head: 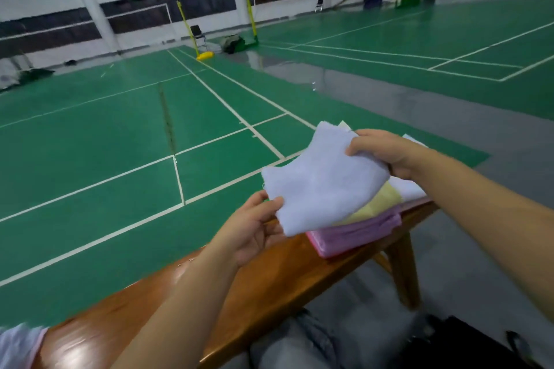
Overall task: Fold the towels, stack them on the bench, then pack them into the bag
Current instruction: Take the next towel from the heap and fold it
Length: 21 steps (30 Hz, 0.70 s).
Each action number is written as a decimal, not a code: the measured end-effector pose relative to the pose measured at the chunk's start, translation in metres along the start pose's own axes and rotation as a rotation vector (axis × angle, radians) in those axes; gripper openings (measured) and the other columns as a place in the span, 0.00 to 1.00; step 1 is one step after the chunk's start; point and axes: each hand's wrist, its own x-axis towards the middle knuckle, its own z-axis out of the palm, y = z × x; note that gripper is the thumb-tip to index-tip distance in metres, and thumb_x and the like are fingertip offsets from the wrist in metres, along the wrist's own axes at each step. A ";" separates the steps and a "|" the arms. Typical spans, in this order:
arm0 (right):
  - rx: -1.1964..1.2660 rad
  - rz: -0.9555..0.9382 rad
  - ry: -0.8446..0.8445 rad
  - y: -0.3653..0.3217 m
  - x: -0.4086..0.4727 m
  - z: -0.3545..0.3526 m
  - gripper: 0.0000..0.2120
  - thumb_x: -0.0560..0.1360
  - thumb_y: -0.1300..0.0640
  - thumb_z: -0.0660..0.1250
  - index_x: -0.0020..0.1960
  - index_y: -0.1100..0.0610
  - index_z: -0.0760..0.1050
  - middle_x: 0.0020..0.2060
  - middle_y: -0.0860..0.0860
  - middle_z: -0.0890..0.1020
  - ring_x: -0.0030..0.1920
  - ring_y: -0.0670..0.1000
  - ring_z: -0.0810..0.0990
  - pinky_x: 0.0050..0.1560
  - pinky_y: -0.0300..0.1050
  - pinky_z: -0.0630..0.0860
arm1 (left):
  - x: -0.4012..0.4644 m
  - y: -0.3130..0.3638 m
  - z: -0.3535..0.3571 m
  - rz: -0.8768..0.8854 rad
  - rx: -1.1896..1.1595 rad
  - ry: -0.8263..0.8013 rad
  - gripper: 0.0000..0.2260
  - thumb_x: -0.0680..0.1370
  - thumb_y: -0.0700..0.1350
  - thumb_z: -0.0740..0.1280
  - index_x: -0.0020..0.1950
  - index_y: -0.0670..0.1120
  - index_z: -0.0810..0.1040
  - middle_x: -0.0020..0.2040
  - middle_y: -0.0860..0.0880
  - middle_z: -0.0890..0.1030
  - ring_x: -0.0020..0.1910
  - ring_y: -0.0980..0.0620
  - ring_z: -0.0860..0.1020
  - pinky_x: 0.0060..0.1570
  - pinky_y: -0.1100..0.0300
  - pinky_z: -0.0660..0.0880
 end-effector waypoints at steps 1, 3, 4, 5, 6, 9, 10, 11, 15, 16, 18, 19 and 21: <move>0.002 0.010 0.031 0.000 0.004 -0.013 0.13 0.60 0.57 0.65 0.45 0.57 0.74 0.41 0.54 0.81 0.39 0.53 0.80 0.38 0.43 0.76 | 0.009 0.003 0.010 -0.003 0.005 -0.029 0.13 0.77 0.41 0.65 0.62 0.48 0.73 0.40 0.47 0.79 0.29 0.53 0.77 0.31 0.60 0.80; 0.004 0.033 0.088 0.002 0.012 -0.040 0.08 0.64 0.58 0.66 0.43 0.56 0.73 0.40 0.54 0.80 0.40 0.54 0.79 0.38 0.44 0.74 | 0.030 0.011 0.030 -0.024 0.018 -0.074 0.17 0.75 0.40 0.67 0.64 0.48 0.72 0.42 0.46 0.80 0.31 0.51 0.77 0.34 0.58 0.81; 0.003 0.047 0.109 0.005 0.016 -0.051 0.06 0.65 0.58 0.66 0.41 0.55 0.73 0.40 0.54 0.80 0.40 0.55 0.78 0.39 0.45 0.74 | 0.038 0.014 0.039 -0.038 0.029 -0.090 0.17 0.76 0.40 0.66 0.64 0.48 0.72 0.42 0.46 0.80 0.32 0.51 0.78 0.34 0.58 0.81; 0.003 0.065 0.137 0.008 0.020 -0.064 0.06 0.64 0.57 0.66 0.41 0.55 0.72 0.39 0.55 0.79 0.41 0.55 0.78 0.40 0.46 0.73 | 0.048 0.018 0.050 -0.054 0.045 -0.104 0.16 0.77 0.39 0.66 0.64 0.48 0.72 0.42 0.46 0.80 0.32 0.50 0.78 0.32 0.59 0.81; 0.001 0.080 0.158 0.010 0.024 -0.075 0.06 0.64 0.57 0.66 0.40 0.55 0.72 0.39 0.55 0.79 0.41 0.56 0.78 0.41 0.46 0.73 | 0.056 0.021 0.060 -0.071 0.059 -0.113 0.15 0.78 0.39 0.65 0.64 0.49 0.72 0.41 0.46 0.80 0.31 0.50 0.78 0.31 0.60 0.80; 0.004 0.109 0.192 0.018 0.035 -0.106 0.03 0.67 0.58 0.66 0.39 0.55 0.71 0.37 0.54 0.79 0.40 0.55 0.78 0.41 0.46 0.73 | 0.083 0.028 0.087 -0.117 0.070 -0.111 0.13 0.79 0.38 0.64 0.62 0.49 0.73 0.36 0.47 0.81 0.29 0.51 0.79 0.29 0.62 0.79; 0.000 0.119 0.206 0.020 0.041 -0.117 0.04 0.66 0.58 0.66 0.38 0.55 0.71 0.37 0.54 0.79 0.39 0.55 0.78 0.41 0.46 0.73 | 0.093 0.031 0.097 -0.126 0.070 -0.114 0.12 0.79 0.38 0.64 0.60 0.49 0.73 0.34 0.48 0.81 0.28 0.51 0.79 0.29 0.62 0.78; -0.002 0.123 0.221 0.021 0.046 -0.125 0.04 0.66 0.58 0.66 0.38 0.55 0.71 0.37 0.54 0.79 0.38 0.55 0.77 0.40 0.46 0.73 | 0.102 0.032 0.104 -0.131 0.076 -0.116 0.10 0.79 0.38 0.64 0.59 0.49 0.73 0.33 0.48 0.81 0.27 0.51 0.79 0.29 0.62 0.78; -0.048 0.123 0.357 0.031 0.068 -0.159 0.06 0.60 0.56 0.65 0.34 0.55 0.68 0.35 0.54 0.74 0.35 0.53 0.72 0.34 0.43 0.67 | 0.139 0.034 0.134 -0.140 0.130 -0.117 0.08 0.79 0.37 0.64 0.54 0.49 0.74 0.32 0.46 0.80 0.27 0.51 0.78 0.29 0.61 0.79; -0.049 0.136 0.389 0.037 0.074 -0.168 0.06 0.61 0.57 0.65 0.33 0.54 0.67 0.35 0.53 0.73 0.34 0.53 0.70 0.33 0.43 0.66 | 0.149 0.033 0.142 -0.142 0.149 -0.119 0.08 0.79 0.36 0.64 0.54 0.49 0.73 0.33 0.46 0.79 0.26 0.50 0.78 0.29 0.61 0.78; -0.095 0.162 0.411 0.049 0.086 -0.180 0.07 0.68 0.60 0.64 0.34 0.54 0.67 0.34 0.53 0.72 0.33 0.52 0.69 0.33 0.42 0.64 | 0.162 0.033 0.150 -0.141 0.171 -0.110 0.08 0.79 0.36 0.63 0.53 0.48 0.73 0.34 0.45 0.79 0.26 0.51 0.78 0.28 0.61 0.78; -0.118 0.169 0.415 0.055 0.090 -0.186 0.08 0.69 0.62 0.63 0.34 0.54 0.67 0.34 0.52 0.72 0.33 0.52 0.69 0.33 0.42 0.64 | 0.169 0.033 0.155 -0.144 0.183 -0.110 0.09 0.79 0.35 0.63 0.54 0.49 0.73 0.35 0.45 0.79 0.26 0.51 0.79 0.29 0.61 0.78; -0.123 0.172 0.425 0.064 0.099 -0.199 0.09 0.70 0.62 0.63 0.33 0.55 0.67 0.34 0.52 0.72 0.33 0.52 0.69 0.32 0.42 0.64 | 0.183 0.032 0.165 -0.149 0.207 -0.113 0.10 0.79 0.35 0.63 0.54 0.49 0.73 0.37 0.44 0.80 0.27 0.51 0.79 0.28 0.61 0.78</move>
